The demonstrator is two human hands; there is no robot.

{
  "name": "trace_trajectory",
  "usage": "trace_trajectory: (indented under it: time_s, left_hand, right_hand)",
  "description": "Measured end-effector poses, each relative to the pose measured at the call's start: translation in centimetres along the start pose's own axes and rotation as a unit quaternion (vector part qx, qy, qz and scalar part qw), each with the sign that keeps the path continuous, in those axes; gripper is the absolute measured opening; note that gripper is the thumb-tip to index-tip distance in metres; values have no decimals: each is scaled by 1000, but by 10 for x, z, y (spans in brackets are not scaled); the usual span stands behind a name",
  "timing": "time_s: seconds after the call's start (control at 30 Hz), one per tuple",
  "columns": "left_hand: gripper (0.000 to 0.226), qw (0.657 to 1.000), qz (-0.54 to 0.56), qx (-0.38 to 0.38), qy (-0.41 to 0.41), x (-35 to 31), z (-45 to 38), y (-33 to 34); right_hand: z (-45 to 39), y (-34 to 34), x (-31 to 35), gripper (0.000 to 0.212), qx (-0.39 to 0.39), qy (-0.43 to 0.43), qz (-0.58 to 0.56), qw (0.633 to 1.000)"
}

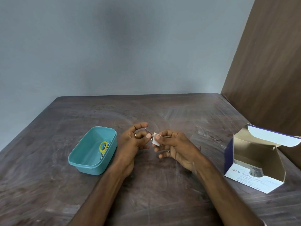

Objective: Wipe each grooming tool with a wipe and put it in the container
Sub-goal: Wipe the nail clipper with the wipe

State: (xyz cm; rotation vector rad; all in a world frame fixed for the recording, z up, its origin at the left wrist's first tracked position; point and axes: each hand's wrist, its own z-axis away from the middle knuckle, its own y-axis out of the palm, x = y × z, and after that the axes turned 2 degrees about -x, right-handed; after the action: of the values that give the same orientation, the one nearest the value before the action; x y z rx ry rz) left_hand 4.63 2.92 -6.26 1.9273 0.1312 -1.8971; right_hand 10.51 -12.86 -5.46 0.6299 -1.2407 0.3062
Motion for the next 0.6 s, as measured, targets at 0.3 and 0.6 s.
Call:
trace_trajectory:
  time_s: [0.3,0.6]
  left_hand:
    - [34,1000,-26,15,-9,2,-4,-6]
    - [20,999,-18,11,-27,-1,-1,-5]
  right_hand:
    - [0,-6,3,22,1,6,-41,999]
    - [-1,-3,2,26,-11,-1,-36,999]
